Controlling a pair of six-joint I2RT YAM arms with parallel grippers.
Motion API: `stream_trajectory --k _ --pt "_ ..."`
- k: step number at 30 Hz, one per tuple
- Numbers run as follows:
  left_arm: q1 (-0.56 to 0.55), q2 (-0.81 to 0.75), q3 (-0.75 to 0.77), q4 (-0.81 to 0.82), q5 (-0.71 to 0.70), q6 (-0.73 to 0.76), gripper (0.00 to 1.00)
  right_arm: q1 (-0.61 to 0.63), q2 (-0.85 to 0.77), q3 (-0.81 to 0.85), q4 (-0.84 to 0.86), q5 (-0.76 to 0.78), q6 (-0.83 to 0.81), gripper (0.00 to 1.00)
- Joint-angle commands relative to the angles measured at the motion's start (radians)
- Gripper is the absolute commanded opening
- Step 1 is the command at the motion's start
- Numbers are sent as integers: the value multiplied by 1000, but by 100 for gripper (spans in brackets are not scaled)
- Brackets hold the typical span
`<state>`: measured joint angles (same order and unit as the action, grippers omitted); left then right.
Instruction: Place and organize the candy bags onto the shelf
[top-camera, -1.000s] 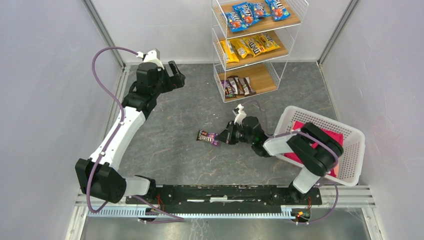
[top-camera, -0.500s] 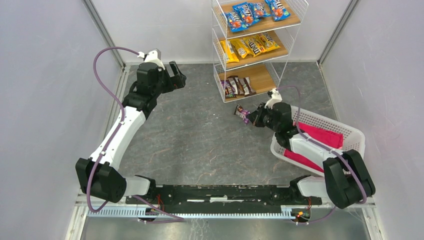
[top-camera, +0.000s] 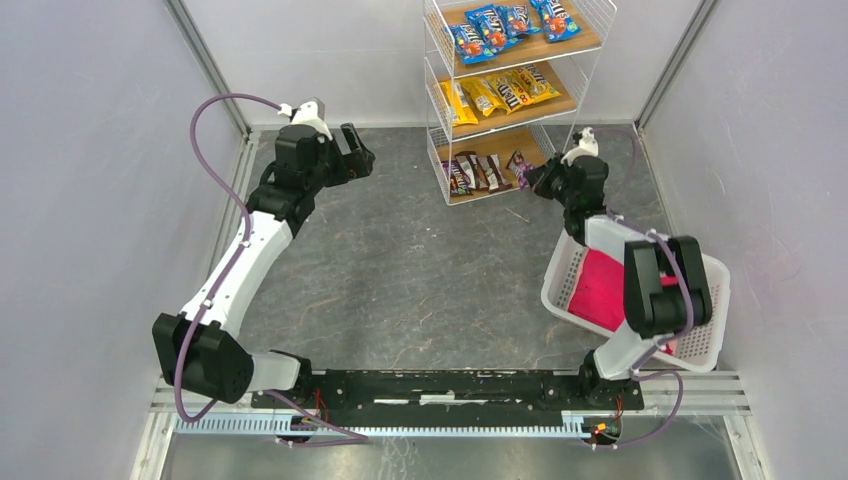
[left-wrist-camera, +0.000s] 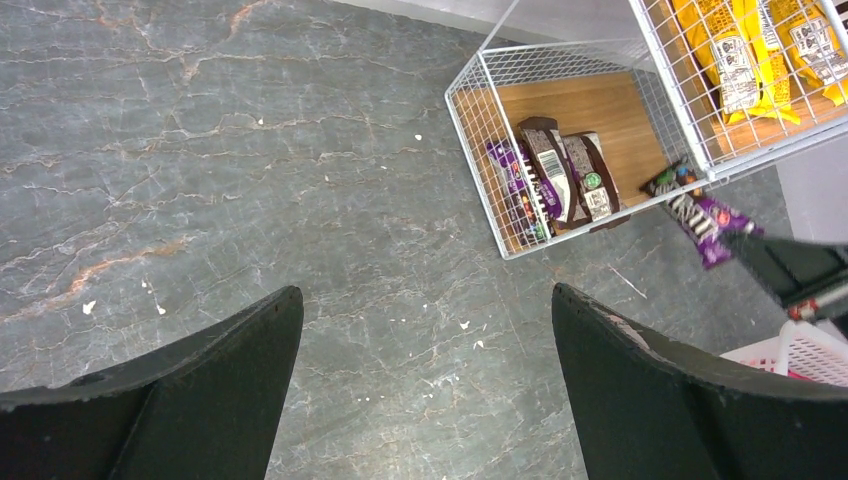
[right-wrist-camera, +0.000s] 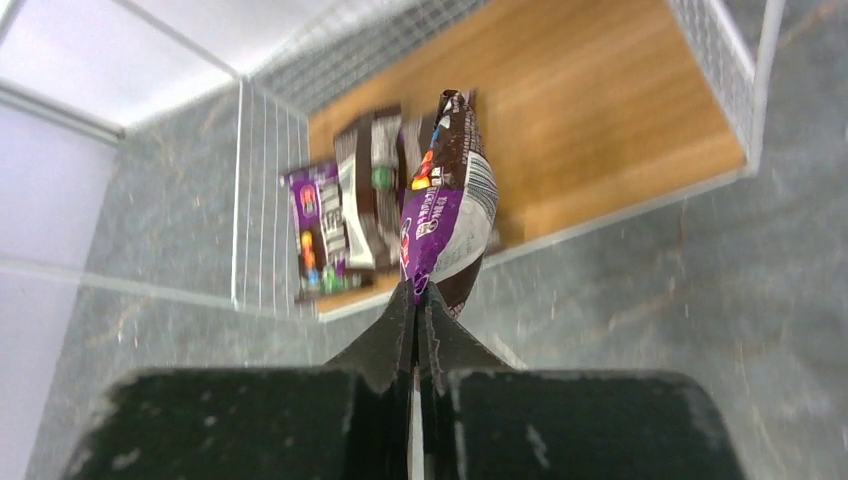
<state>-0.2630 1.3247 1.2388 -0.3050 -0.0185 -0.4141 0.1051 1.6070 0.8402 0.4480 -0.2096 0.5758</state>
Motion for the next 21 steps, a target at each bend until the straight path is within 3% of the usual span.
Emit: stream_trajectory --k 1,6,12,21 --pt "7 5 47 21 14 20 100 -29 146 146 230 -42 74 0" --pt "7 20 56 12 58 14 100 -31 355 277 362 -65 163 0" --pt "7 46 59 9 72 8 100 -30 491 330 470 -19 195 1" --pt "7 48 52 15 65 8 100 -35 520 314 395 19 165 7"
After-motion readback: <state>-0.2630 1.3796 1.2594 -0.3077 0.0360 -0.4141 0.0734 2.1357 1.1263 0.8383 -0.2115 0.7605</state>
